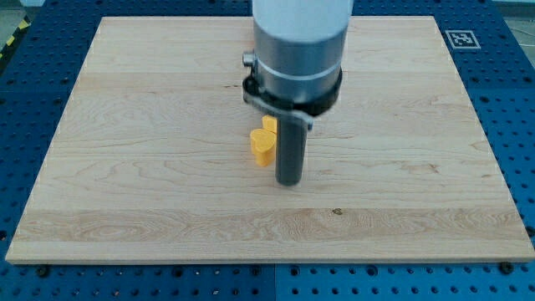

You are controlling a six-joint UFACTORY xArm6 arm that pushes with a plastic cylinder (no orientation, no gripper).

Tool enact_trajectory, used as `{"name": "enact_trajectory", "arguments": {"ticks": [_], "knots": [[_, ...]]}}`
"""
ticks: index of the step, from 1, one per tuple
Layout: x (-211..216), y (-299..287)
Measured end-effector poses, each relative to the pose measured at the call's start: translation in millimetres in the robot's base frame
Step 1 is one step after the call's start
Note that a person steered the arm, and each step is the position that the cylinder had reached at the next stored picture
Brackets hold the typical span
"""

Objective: Move the yellow heart to the bottom of the yellow hexagon

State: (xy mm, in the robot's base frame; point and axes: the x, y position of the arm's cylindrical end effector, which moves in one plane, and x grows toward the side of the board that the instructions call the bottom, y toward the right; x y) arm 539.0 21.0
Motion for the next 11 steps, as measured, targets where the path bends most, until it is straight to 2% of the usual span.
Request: {"name": "enact_trajectory", "arguments": {"ticks": [1, 2, 4, 8, 9, 11], "knots": [[8.5, -36.9], [-23.0, -81.0], [-73.7, -93.0], [-62.6, -31.0], [-42.8, -30.0], [-29.0, -34.0]]}}
